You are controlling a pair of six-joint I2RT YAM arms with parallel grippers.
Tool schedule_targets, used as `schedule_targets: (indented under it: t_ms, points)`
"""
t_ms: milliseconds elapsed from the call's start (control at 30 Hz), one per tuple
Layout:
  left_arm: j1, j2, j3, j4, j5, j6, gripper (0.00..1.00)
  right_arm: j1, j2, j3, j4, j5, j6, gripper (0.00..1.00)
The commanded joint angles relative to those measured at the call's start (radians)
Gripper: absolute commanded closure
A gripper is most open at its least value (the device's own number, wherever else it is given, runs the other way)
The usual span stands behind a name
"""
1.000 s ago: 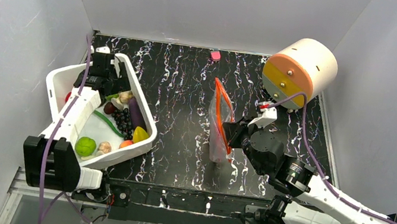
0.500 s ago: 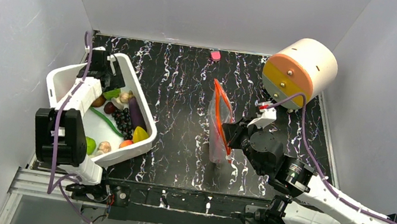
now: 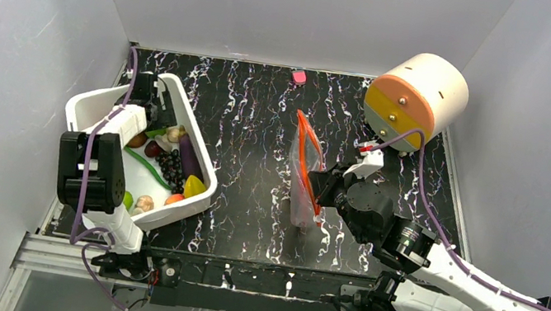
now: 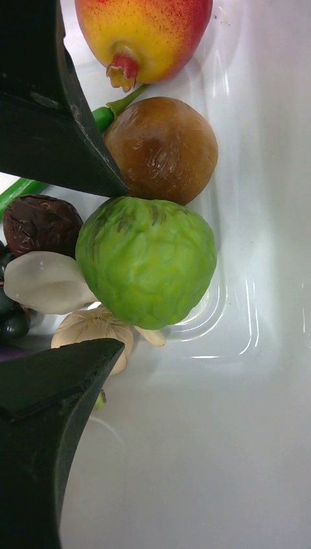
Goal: Place the food in the zip-top bag and seal the zipper
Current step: Pick up the fake fruit from the bin.
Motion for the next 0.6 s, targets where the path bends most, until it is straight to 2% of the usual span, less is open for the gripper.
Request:
schedule_targets:
  t_ms: [0,67,567]
  points:
    - [0.01,-0.001,0.012,0.029,-0.007,0.019,0.22,0.002,-0.015,0.017,0.041,-0.002,0.01,1.0]
    - [0.009,0.004,0.01,0.035,-0.011,0.025,0.24,0.002,-0.017,0.016,0.041,-0.002,0.01,1.0]
    - [0.009,-0.005,0.03,-0.035,-0.005,0.02,0.51,0.003,-0.039,0.007,0.038,0.005,0.009,1.0]
